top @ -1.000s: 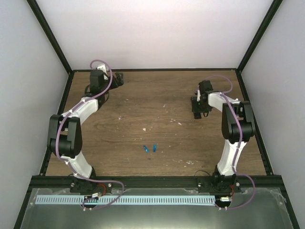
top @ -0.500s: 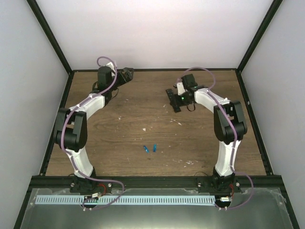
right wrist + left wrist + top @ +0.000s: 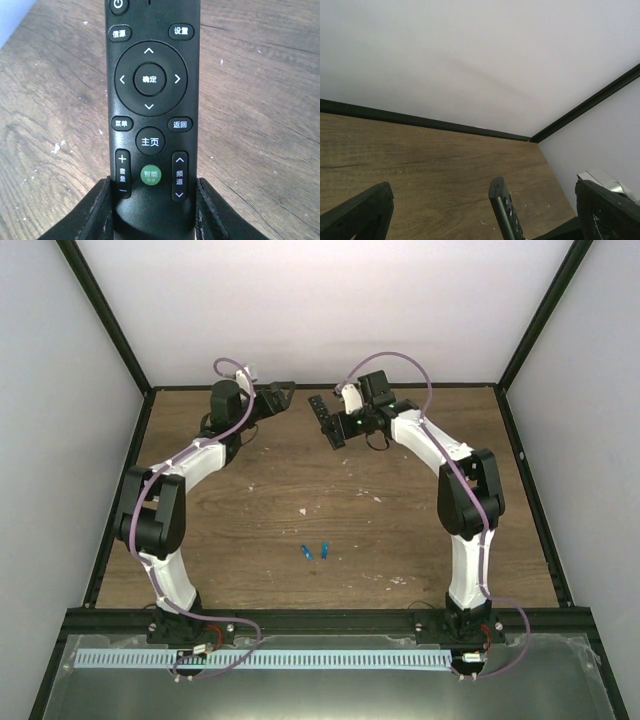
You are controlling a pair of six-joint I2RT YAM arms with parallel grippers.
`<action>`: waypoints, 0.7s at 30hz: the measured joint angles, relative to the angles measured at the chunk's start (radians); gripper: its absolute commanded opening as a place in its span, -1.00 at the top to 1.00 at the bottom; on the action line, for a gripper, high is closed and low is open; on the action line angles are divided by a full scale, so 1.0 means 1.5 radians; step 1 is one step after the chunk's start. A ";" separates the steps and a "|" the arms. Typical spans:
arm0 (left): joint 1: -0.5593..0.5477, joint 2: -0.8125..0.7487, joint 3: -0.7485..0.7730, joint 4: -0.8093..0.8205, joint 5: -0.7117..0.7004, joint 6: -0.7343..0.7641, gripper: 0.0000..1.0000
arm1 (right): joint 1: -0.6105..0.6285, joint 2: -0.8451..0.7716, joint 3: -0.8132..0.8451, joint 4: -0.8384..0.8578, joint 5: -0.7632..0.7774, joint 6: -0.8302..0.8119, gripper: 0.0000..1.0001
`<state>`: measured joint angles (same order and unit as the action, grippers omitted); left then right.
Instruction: Load the batteries into the remote control
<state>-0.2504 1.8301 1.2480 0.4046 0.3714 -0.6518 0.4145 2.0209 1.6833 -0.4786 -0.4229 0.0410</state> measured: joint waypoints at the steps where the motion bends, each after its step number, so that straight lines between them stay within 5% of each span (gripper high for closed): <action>1: 0.000 0.000 0.000 0.003 0.003 0.000 -0.93 | 0.001 0.000 0.006 -0.001 -0.007 0.000 0.48; 21: -0.005 0.000 0.000 0.016 0.070 -0.010 -0.47 | 0.062 0.018 0.073 0.000 -0.022 -0.030 0.49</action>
<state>-0.2581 1.8301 1.2480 0.4282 0.4770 -0.6666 0.5068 2.0476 1.7927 -0.4786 -0.4561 -0.0036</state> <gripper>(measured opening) 0.774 0.318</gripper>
